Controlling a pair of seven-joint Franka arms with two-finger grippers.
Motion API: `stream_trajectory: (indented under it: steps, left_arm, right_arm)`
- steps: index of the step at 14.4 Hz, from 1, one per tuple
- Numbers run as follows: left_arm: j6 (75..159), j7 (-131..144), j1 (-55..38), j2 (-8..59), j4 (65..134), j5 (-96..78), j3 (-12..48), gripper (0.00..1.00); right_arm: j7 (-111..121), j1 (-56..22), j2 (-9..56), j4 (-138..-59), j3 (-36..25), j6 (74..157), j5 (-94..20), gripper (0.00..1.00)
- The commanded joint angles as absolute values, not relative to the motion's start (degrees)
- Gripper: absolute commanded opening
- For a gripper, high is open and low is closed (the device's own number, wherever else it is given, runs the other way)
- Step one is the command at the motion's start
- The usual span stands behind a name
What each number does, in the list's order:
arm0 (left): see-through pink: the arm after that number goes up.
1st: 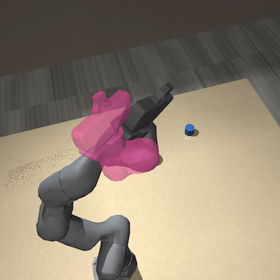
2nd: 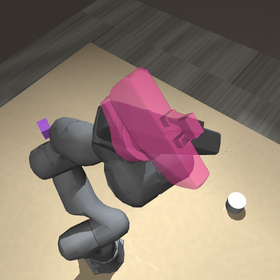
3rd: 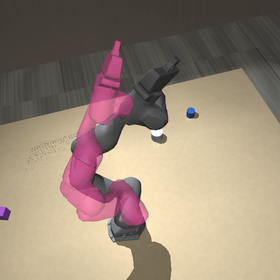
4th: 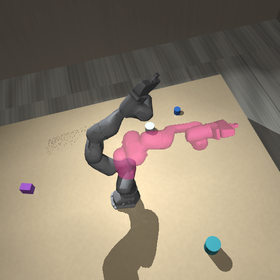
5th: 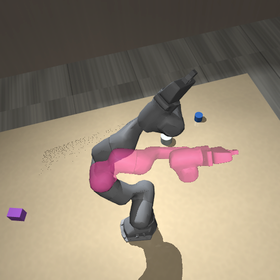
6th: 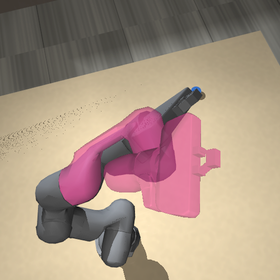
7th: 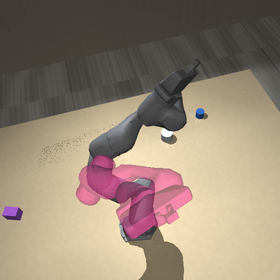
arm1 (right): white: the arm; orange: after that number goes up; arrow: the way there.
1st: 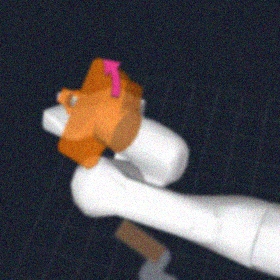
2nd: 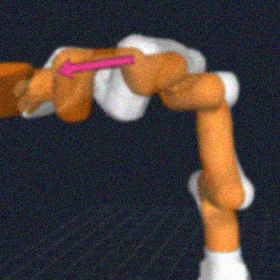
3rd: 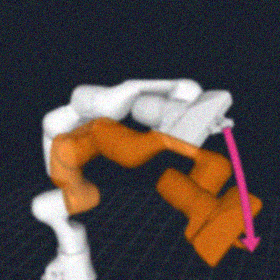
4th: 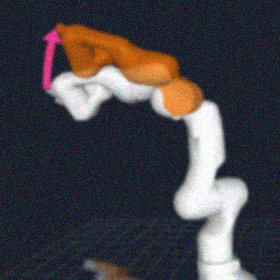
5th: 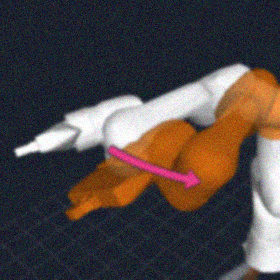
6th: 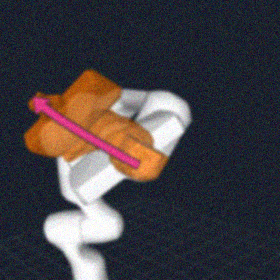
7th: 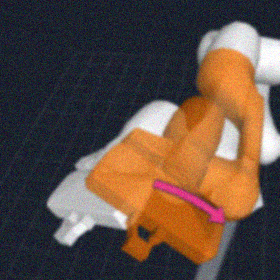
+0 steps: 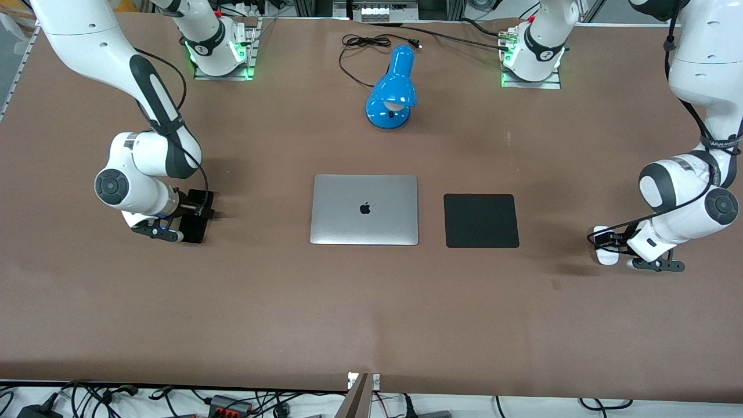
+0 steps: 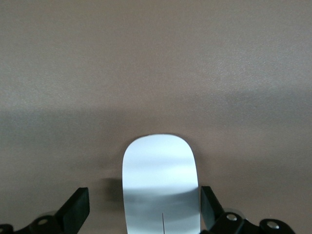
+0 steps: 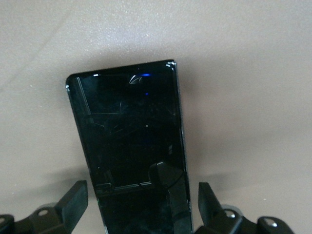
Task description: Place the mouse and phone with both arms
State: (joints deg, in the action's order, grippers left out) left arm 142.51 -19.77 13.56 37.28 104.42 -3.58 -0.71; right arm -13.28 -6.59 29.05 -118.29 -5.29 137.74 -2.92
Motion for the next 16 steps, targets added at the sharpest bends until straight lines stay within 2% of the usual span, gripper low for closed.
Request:
stream_trajectory:
  steps: [1, 2, 4, 7, 10, 12, 16]
  left_arm:
    - [143.4, -21.6, 14.3, 36.8, 105.2, -5.5, 0.3, 1.00]
    - [143.4, -21.5, 14.4, 36.9, 105.2, -5.5, 0.6, 1.00]
    - [143.4, -21.3, 14.5, 36.9, 105.2, -5.6, 0.7, 1.00]
    - [143.4, -21.1, 14.7, 37.4, 105.3, -5.6, 0.7, 0.95]
    - [143.0, -21.0, 14.7, 37.4, 105.3, -5.6, 0.7, 0.54]
    - [142.5, -20.0, 14.5, 37.3, 105.3, -5.6, 0.7, 0.36]
    - [139.7, -16.8, 13.8, 35.3, 104.3, -5.6, 1.2, 0.34]
  right_arm:
    - [-12.5, -6.9, 28.5, -119.4, -5.4, 139.0, -2.6, 0.80]
    - [-12.5, -6.9, 28.5, -119.3, -5.4, 139.0, -2.6, 0.49]
    - [-12.5, -6.8, 28.5, -119.3, -5.4, 139.0, -2.6, 0.31]
    - [-11.9, -8.3, 27.9, -117.8, -4.9, 138.4, -2.6, 0.31]
    - [-11.9, -14.5, 27.9, -113.6, -2.0, 136.2, -3.2, 0.30]
    - [-11.7, -18.4, 28.3, -111.4, -1.7, 135.8, -3.5, 0.30]
    - [-12.1, -23.2, 31.1, -110.3, -1.1, 136.1, -4.0, 0.31]
